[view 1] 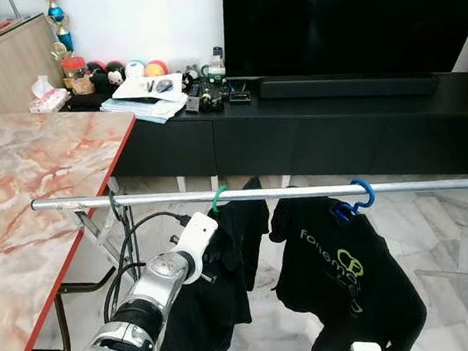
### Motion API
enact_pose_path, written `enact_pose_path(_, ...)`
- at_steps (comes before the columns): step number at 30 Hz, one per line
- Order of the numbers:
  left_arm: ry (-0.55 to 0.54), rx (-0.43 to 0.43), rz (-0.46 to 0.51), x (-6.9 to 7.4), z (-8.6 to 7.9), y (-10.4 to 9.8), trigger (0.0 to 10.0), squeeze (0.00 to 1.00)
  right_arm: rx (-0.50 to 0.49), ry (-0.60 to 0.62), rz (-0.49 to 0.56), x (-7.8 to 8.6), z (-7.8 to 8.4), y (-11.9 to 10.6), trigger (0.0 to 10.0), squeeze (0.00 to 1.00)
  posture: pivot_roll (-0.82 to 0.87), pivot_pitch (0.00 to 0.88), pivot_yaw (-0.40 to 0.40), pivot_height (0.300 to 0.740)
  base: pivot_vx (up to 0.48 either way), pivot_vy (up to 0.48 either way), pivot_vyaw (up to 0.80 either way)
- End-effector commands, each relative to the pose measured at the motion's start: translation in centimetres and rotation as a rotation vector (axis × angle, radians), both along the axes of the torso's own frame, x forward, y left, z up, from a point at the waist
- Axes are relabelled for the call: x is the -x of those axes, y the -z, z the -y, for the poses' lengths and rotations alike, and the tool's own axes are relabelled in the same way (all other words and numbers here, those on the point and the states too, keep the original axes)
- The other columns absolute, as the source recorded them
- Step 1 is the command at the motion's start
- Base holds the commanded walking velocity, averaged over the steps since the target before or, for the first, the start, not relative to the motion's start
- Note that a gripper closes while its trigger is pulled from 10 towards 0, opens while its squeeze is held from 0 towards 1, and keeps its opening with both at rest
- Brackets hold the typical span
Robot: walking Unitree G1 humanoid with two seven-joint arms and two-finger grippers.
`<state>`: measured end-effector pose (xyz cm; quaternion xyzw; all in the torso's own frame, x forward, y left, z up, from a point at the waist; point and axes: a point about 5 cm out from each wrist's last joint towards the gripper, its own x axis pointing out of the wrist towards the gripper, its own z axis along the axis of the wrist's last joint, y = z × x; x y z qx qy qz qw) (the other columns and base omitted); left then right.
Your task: Hang hanger
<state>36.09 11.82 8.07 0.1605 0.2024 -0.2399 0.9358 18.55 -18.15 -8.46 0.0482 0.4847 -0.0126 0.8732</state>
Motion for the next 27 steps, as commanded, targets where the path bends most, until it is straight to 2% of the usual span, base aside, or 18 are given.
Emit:
enact_pose_path(1,0.016,-0.022,0.012,-0.2,0.5,-0.3,0.0,0.00,0.004,-0.006,-0.001,-0.1,0.1,-0.1,10.0,0.00,0.15,0.000,-0.038,0.740,0.000,0.000,0.00)
enact_pose_path(16,-0.007,0.032,0.046,-0.5,0.3,-0.8,0.0,0.00,0.001,-0.015,0.004,-0.5,-0.1,-0.2,10.0,0.00,0.17,0.000,-0.043,0.740,0.000,0.000,0.00)
enact_pose_path(20,-0.067,0.090,0.079,-0.7,-0.2,-1.2,0.0,0.00,0.000,-0.018,0.005,-0.5,-0.1,-0.2,10.0,0.00,0.17,0.000,-0.044,0.740,0.000,0.000,0.00)
enact_pose_path(21,-0.092,0.119,0.112,-0.9,-0.5,-1.7,0.0,0.00,-0.003,-0.015,0.006,-0.5,-0.2,-0.2,10.0,0.00,0.17,0.000,-0.042,0.740,0.000,0.000,0.00)
enact_pose_path(27,-0.121,0.208,0.204,-1.1,-1.0,-3.2,0.0,0.00,-0.004,-0.012,0.005,-0.4,-0.2,-0.2,10.0,0.00,0.17,0.000,-0.039,0.740,0.000,0.000,0.00)
